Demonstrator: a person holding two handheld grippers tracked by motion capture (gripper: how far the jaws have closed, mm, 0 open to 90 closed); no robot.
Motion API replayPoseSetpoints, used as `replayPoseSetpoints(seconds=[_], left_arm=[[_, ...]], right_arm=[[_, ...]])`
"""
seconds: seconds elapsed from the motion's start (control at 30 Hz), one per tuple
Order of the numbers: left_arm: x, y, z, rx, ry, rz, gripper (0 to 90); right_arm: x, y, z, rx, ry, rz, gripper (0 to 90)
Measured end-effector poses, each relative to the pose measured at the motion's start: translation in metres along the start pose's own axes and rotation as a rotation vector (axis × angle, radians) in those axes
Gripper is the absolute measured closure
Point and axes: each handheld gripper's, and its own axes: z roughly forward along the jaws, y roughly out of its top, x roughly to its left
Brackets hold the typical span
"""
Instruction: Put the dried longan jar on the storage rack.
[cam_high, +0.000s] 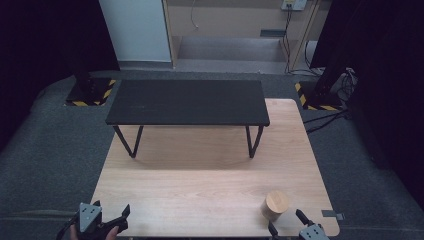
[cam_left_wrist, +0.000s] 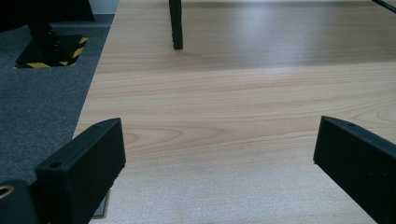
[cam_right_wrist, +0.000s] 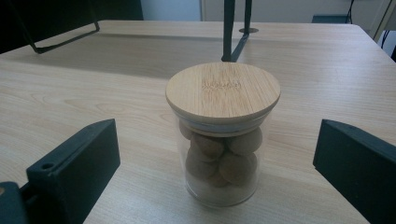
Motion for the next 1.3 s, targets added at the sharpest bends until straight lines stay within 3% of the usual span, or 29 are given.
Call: replayPoseSetpoints(seconds=[0.77, 1.13, 1.3], left_arm=[[-0.001, 0.002, 0.000, 0.002, -0.004, 0.005, 1.0], [0.000, 0.001, 0.000, 0.004, -0.004, 0.001, 1.0], [0.000, 0.001, 0.000, 0.005, -0.004, 0.001, 1.0]], right_arm=[[-0.002, -0.006, 0.041, -0.002, 0.007, 0.021, 0.9], [-0.002, -0.006, 0.049, 0.013, -0.026, 0.028, 1.7], [-0.002, -0.004, 0.050, 0.020, -0.033, 0.016, 7.9]])
